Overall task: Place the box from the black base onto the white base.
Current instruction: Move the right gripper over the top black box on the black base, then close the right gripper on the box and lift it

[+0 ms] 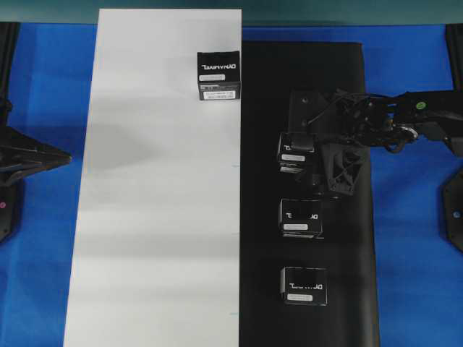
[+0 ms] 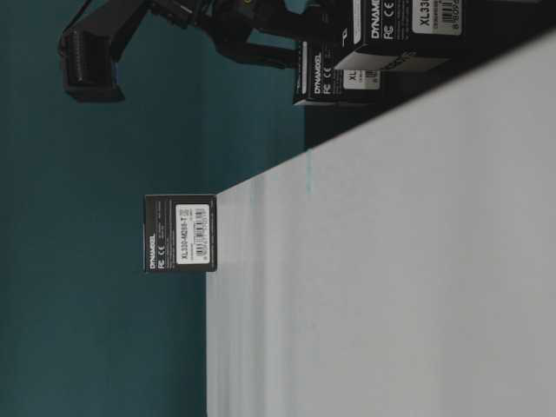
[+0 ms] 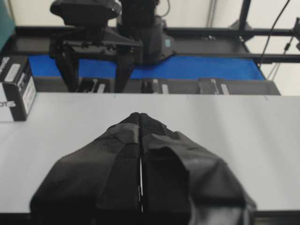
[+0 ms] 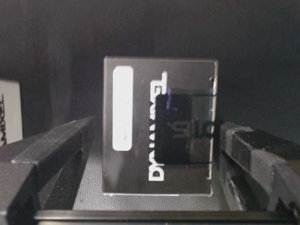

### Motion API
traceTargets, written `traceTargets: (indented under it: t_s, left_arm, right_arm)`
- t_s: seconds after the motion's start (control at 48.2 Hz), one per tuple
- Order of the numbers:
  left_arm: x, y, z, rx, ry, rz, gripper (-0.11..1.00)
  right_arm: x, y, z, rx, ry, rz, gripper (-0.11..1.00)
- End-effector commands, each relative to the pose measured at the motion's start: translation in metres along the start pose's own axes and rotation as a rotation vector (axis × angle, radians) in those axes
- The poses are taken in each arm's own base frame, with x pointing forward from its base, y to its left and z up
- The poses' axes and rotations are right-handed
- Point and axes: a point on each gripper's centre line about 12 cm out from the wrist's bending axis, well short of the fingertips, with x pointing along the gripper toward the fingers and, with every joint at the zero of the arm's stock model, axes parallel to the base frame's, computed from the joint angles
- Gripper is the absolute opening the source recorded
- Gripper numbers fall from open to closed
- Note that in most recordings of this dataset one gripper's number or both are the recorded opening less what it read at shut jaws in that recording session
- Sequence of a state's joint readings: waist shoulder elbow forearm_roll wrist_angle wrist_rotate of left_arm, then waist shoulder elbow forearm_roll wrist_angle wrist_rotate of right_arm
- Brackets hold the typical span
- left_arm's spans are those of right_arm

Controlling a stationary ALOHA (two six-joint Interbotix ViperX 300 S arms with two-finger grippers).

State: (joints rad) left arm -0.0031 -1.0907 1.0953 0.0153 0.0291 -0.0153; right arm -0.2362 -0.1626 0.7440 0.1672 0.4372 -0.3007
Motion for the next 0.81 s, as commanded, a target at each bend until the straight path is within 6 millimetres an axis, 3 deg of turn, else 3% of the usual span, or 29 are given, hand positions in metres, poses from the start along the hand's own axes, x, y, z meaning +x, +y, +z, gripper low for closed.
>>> traceTargets:
  t_s: [0.0, 0.104, 0.249, 0.498, 0.664, 0.788]
  left_arm:
    - [0.001, 0.0, 0.011, 0.002, -0.028, -0.002, -0.06]
    - [0.001, 0.0, 0.011, 0.002, -0.028, -0.002, -0.06]
    - [0.001, 0.0, 0.011, 0.002, -0.028, -0.002, -0.06]
    - [0.0, 0.0, 0.011, 0.0, -0.029, 0.0, -0.06]
    - [0.0, 0.0, 0.011, 0.002, -0.029, -0.002, -0.06]
    - [0.0, 0.0, 0.011, 0.002, -0.029, 0.0, -0.06]
  right_arm:
    - [0.0, 0.001, 0.001, 0.007, -0.009, 0.001, 0.98]
    - [-0.002, 0.003, 0.001, 0.011, -0.016, 0.002, 0.87]
    - [-0.014, 0.004, 0.006, 0.009, -0.042, 0.003, 0.59]
    - [-0.051, 0.006, 0.022, 0.0, -0.05, 0.023, 0.58]
    - [-0.084, 0.006, 0.055, -0.011, -0.088, 0.034, 0.58]
    - [-0.095, 0.011, 0.08, -0.035, -0.088, 0.053, 0.58]
